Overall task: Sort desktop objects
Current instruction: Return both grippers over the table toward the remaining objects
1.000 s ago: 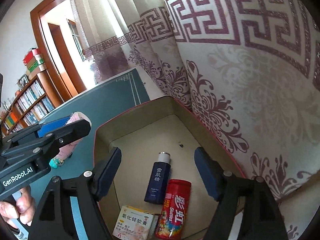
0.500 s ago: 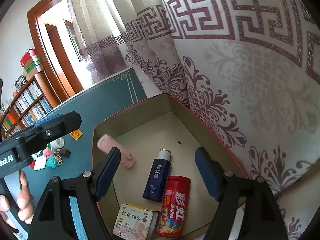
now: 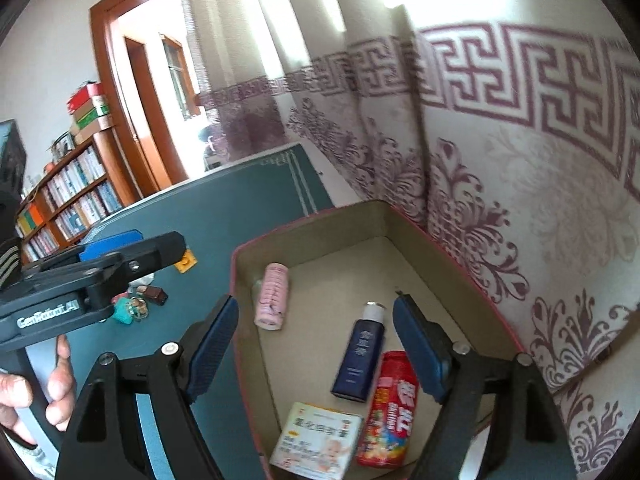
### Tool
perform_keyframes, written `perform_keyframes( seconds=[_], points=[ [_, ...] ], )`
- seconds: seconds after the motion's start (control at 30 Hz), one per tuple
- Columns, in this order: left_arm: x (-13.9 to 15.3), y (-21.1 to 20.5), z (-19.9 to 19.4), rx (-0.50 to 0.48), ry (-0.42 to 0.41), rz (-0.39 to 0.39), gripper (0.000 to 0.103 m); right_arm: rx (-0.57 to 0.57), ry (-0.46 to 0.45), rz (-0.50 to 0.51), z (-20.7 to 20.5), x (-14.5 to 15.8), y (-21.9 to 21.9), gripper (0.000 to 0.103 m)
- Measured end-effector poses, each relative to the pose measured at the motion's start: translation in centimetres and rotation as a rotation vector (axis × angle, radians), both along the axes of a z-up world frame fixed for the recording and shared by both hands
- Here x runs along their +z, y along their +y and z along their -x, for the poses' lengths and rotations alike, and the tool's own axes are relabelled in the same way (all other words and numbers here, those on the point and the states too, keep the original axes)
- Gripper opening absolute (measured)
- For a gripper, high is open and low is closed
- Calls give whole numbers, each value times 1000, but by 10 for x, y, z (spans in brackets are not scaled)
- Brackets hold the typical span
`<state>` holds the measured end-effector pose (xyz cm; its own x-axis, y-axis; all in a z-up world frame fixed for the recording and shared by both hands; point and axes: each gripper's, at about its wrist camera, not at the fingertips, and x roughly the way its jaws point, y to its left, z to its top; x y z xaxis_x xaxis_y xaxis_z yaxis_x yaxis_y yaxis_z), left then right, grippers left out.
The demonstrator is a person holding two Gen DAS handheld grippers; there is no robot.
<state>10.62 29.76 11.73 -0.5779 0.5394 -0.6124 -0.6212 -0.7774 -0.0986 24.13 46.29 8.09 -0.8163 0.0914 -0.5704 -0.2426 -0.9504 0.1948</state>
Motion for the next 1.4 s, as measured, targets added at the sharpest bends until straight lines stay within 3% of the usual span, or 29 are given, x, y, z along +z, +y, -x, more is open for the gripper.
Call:
perform_keyframes(
  seconds=[0.53,1.1,1.4],
  points=[
    [-20,-91,29,203,-35,15,78,135,7,15,30,1,-61,84],
    [-58,-220,69,497,-100,44,78,293,-75,11,69,-15,-131,84],
    [-84,-239,89,534,-159,70,78,326,-120,15,83,-25,-154,84]
  ],
)
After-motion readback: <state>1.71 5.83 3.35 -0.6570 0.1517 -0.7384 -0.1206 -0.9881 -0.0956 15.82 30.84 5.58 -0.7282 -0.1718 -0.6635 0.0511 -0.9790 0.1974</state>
